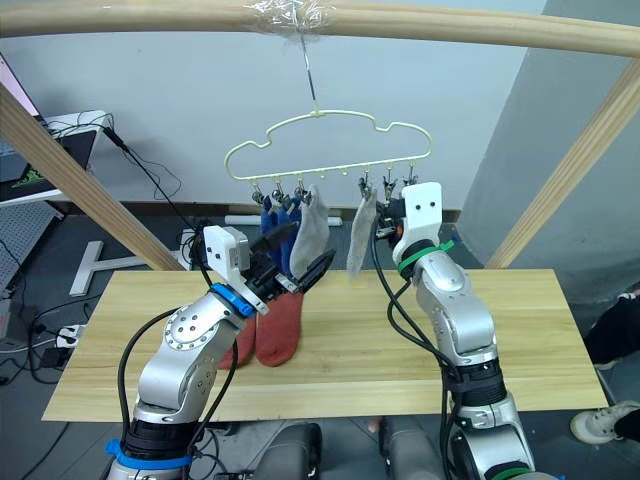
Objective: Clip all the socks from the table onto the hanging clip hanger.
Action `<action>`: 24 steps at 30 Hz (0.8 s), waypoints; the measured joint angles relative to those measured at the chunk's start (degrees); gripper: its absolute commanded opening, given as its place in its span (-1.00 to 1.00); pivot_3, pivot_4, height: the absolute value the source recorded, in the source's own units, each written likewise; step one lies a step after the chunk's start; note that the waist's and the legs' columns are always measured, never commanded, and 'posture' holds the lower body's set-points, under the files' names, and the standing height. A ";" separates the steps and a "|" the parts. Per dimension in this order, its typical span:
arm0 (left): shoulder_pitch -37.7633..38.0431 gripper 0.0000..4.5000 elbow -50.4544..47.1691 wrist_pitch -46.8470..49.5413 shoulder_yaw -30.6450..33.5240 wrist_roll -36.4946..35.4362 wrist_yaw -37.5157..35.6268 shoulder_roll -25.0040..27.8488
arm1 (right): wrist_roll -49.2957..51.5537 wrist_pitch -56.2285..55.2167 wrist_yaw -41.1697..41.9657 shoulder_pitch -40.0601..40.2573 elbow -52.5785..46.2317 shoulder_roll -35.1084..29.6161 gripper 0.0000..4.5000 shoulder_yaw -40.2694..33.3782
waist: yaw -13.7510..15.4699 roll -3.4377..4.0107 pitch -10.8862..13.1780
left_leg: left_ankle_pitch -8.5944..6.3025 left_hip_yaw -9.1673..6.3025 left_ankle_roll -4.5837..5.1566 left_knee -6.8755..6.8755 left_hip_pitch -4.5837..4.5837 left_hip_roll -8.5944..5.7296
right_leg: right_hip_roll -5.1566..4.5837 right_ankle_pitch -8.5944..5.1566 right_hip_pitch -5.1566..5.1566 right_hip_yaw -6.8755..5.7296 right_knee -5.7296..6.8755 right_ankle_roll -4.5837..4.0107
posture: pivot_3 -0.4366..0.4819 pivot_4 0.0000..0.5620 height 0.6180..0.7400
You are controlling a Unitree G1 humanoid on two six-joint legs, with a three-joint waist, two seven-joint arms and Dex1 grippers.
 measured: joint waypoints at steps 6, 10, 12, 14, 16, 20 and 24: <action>-0.07 1.00 0.00 0.01 0.00 0.00 0.05 -0.03 | -0.49 -0.56 0.00 -0.06 0.60 0.31 0.17 -0.18 | 0.00 0.00 0.00 | 0.00 0.01 0.00 0.01 0.00 0.00 | 0.00 0.00 0.00 0.01 0.03 -0.01 | 0.10 -0.27 1.00; -0.34 1.00 0.00 0.01 -0.07 0.00 0.08 -0.14 | -1.43 -0.63 -0.08 -0.34 0.69 0.69 0.63 -0.17 | 0.01 0.00 0.00 | 0.00 0.01 0.00 0.02 0.02 0.00 | 0.00 0.00 0.00 0.01 0.06 -0.01 | 0.10 -0.27 1.00; -0.34 1.00 0.00 0.01 -0.07 0.00 0.07 -0.18 | -1.71 -0.66 -0.20 -0.53 0.82 0.75 0.63 -0.18 | 0.01 0.00 0.00 | 0.00 0.01 -0.01 0.03 0.02 0.00 | 0.00 0.01 0.00 0.01 0.09 -0.01 | 0.10 -0.26 1.00; -0.34 1.00 0.00 0.01 -0.06 0.00 0.06 -0.18 | -1.96 -0.71 -0.41 -0.80 0.97 0.76 0.63 -0.29 | 0.01 0.00 0.00 | 0.00 0.01 -0.01 0.04 0.02 0.00 | 0.00 0.01 0.00 0.01 0.10 -0.01 | 0.10 -0.26 1.00; -0.33 1.00 0.00 0.01 -0.05 -0.01 0.07 -0.18 | -2.32 -0.88 -0.51 -1.29 1.55 0.78 0.63 -0.51 | 0.00 0.00 0.00 | 0.01 0.02 -0.01 0.05 0.03 -0.01 | 0.00 0.01 0.00 0.02 0.11 -0.01 | 0.10 -0.26 1.00; -0.33 1.00 -0.02 0.04 -0.02 -0.02 0.13 -0.18 | -2.35 -1.92 -0.36 -1.89 3.30 0.93 0.20 -1.32 | 0.03 0.00 0.00 | 0.01 0.01 -0.01 0.05 0.04 0.00 | 0.00 0.02 0.00 0.02 0.12 -0.03 | 0.10 -0.26 1.00; -0.34 1.00 -0.03 0.06 -0.02 -0.02 0.16 -0.18 | -2.83 -2.07 -0.23 -2.33 3.91 0.92 -0.10 -1.62 | 0.03 0.00 0.00 | 0.01 0.02 -0.01 0.05 0.04 0.00 | 0.00 0.04 0.00 0.02 0.12 -0.06 | 0.10 -0.26 1.00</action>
